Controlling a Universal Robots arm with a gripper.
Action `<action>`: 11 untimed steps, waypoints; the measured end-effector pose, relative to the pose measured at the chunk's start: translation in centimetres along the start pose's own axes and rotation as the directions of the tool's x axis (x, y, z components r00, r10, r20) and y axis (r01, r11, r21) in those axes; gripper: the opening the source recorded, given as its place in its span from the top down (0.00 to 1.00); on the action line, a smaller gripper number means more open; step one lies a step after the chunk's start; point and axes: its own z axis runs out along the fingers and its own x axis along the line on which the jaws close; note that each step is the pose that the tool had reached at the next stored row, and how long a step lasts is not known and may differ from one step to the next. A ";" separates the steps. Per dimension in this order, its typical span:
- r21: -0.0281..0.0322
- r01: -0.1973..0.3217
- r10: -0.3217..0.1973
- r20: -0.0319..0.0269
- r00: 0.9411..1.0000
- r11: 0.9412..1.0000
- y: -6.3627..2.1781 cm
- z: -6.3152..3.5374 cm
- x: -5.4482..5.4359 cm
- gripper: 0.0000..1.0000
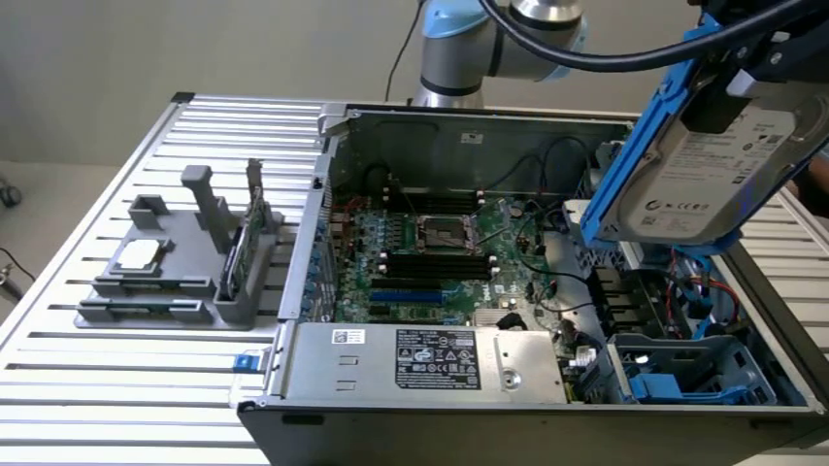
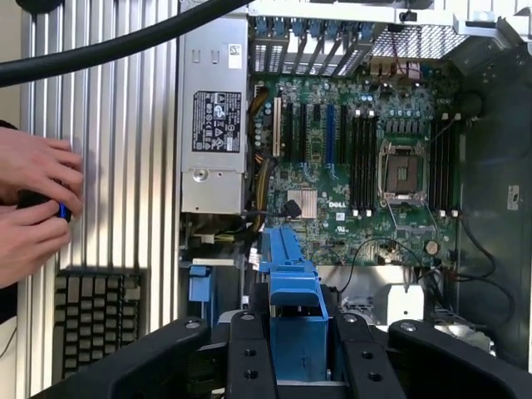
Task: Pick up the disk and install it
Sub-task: 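Pick up the disk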
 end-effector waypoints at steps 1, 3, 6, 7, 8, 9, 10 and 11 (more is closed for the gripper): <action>0.000 0.000 0.000 0.000 1.000 1.000 -0.24 -0.01 0.1 0.67; 0.000 0.000 0.000 0.000 1.000 1.000 -0.66 -0.04 0.4 0.67; 0.000 0.000 0.000 0.000 1.000 1.000 -1.13 -0.05 0.9 0.67; 0.000 0.000 0.000 0.000 1.000 1.000 -1.23 -0.04 1.0 0.67; 0.000 0.000 0.000 0.000 1.000 1.000 -1.32 -0.04 1.2 0.67; 0.000 0.000 0.000 0.000 1.000 1.000 -1.38 -0.02 1.4 0.67; 0.000 -0.001 0.001 0.000 1.000 1.000 -1.43 0.00 1.6 0.67; 0.000 -0.001 0.001 0.000 1.000 1.000 -1.48 0.03 1.8 0.67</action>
